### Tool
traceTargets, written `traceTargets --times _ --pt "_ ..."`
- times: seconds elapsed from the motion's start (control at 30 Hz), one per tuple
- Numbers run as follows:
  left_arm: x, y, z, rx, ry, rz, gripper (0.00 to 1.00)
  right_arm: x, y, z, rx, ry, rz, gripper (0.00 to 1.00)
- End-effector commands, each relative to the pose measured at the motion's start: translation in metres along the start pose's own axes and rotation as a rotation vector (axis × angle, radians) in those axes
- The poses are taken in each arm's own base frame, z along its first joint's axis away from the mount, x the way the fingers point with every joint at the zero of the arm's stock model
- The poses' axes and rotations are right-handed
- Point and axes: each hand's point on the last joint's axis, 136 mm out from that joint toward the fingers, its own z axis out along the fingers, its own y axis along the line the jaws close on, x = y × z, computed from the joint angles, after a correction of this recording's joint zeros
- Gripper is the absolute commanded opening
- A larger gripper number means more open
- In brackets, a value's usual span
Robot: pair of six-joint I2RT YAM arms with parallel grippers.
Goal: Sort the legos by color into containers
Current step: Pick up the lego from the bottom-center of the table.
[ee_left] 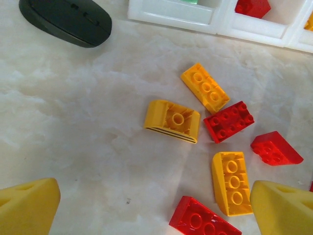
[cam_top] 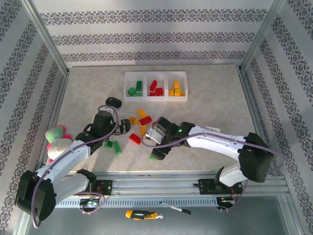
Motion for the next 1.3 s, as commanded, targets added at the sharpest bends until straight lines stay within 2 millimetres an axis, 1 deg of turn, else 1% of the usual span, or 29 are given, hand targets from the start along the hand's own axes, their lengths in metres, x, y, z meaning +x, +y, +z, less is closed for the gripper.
traceTargets --times 0.0,0.1,0.23,0.27,0.33,0.37,0.4,0.5,0.6,0.67,0.77,0.87,0.97,1.07,1.17,1.23,1.27 --pt "-0.002 0.004 -0.005 -0.013 0.010 -0.012 0.99 0.000 0.009 0.017 -0.007 0.051 -0.036 0.79" --pt "-0.001 0.005 -0.005 -0.012 0.017 -0.016 0.99 0.000 0.017 0.029 -0.026 0.076 -0.045 0.76" --pt "0.000 0.005 -0.003 -0.007 0.017 -0.018 0.99 0.002 0.021 0.044 -0.039 0.092 -0.034 0.70" --pt "0.000 0.005 -0.003 -0.005 0.015 -0.020 0.99 0.002 0.022 0.046 -0.044 0.094 -0.032 0.66" --pt "0.000 0.004 -0.002 0.001 0.017 -0.021 0.99 0.003 0.023 0.051 -0.048 0.100 -0.028 0.55" --pt "0.000 0.004 -0.002 0.003 0.020 -0.020 0.99 0.003 0.022 0.053 -0.047 0.103 -0.024 0.46" --pt "0.001 0.004 -0.002 0.005 0.021 -0.018 0.99 0.004 0.022 0.054 -0.042 0.108 -0.023 0.40" --pt "0.001 0.004 -0.003 0.004 0.021 -0.011 0.99 0.007 0.018 0.056 -0.022 0.122 -0.023 0.34" --pt "0.002 0.005 -0.003 0.000 0.024 -0.007 0.99 0.005 0.015 0.051 -0.008 0.111 -0.017 0.27" --pt "0.002 0.006 -0.004 -0.001 0.020 -0.006 0.99 0.002 0.012 0.046 -0.002 0.093 -0.002 0.27" --pt "0.002 0.000 -0.002 0.033 0.020 0.024 0.99 -0.008 -0.001 0.036 0.016 0.049 0.046 0.27" --pt "0.001 -0.007 -0.002 0.073 0.008 0.055 0.99 -0.028 -0.021 0.021 0.039 -0.042 0.108 0.27" --pt "-0.001 -0.006 -0.002 0.069 -0.005 0.097 0.99 -0.054 -0.041 0.005 0.050 -0.151 0.159 0.27" --pt "-0.002 -0.007 -0.003 0.072 -0.007 0.146 0.99 -0.085 -0.066 -0.010 0.098 -0.248 0.190 0.27" --pt "-0.006 -0.009 -0.004 0.077 -0.022 0.180 0.99 -0.118 -0.100 -0.020 0.160 -0.332 0.246 0.27" --pt "-0.005 -0.010 -0.003 0.087 -0.024 0.221 0.99 -0.139 -0.126 -0.023 0.227 -0.367 0.241 0.27" --pt "-0.005 -0.011 -0.004 0.088 -0.025 0.233 0.99 -0.148 -0.136 -0.022 0.257 -0.372 0.239 0.27"
